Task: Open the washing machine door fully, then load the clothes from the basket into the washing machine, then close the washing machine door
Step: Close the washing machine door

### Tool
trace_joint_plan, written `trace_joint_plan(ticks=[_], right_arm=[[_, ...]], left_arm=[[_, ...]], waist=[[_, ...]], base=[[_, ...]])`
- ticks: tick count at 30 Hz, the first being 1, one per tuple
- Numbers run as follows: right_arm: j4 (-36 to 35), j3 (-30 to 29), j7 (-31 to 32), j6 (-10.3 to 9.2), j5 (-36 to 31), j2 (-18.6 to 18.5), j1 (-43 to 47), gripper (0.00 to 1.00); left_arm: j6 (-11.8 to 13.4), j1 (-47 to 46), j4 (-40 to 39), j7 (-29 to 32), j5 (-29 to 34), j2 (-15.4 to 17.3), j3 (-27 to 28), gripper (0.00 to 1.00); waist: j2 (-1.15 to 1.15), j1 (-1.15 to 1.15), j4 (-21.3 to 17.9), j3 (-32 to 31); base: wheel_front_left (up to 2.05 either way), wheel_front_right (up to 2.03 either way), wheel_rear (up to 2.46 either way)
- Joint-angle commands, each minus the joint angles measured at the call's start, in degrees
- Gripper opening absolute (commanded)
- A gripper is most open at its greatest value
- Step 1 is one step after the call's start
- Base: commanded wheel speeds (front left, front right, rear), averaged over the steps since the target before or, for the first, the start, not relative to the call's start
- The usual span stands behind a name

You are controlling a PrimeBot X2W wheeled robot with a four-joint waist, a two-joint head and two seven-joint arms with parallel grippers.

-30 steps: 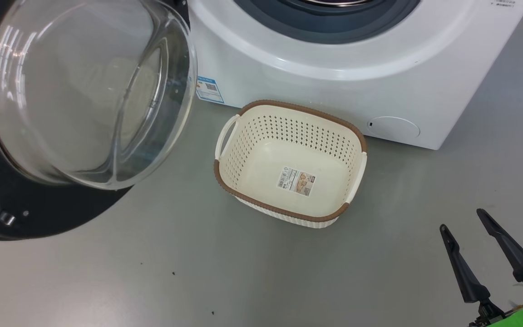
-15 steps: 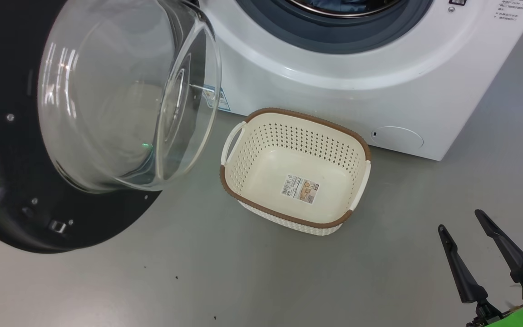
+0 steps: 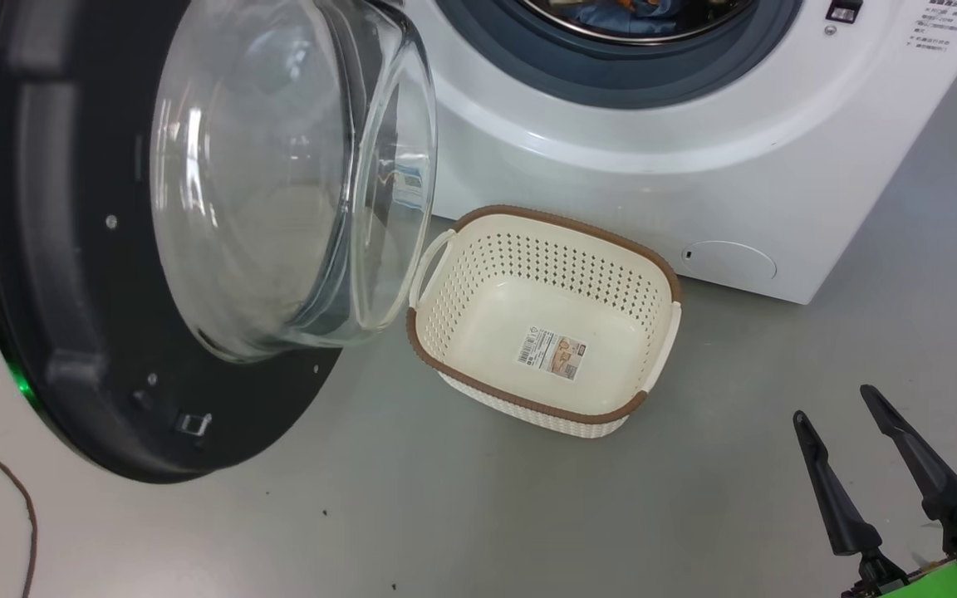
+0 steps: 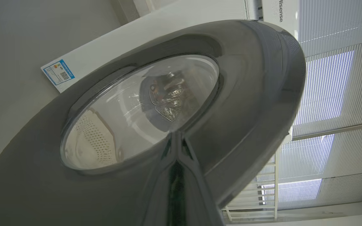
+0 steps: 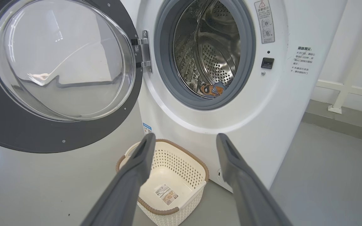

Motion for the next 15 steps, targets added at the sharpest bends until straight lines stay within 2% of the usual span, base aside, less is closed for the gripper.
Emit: trace_joint_plan(ticks=[1, 15], right_arm=[[-1.43, 1.41, -0.27, 0.09, 0.26, -0.50, -0.52, 1.00], [-1.68, 1.10, -0.27, 0.09, 0.08, 1.52, -1.51, 1.00]], left_arm=[[-1.02, -0.37, -2.65, 1.14, -0.50, 2.28, 1.42, 0.00], [-1.78, 3.59, -11.37, 4.36, -1.80, -0.46, -1.35, 0.00]], waist=[[0.00, 0.00, -0.39, -0.14], [0.00, 0.00, -4.32, 0.25]], base=[[0.00, 0.00, 0.00], [0.00, 0.00, 0.00]])
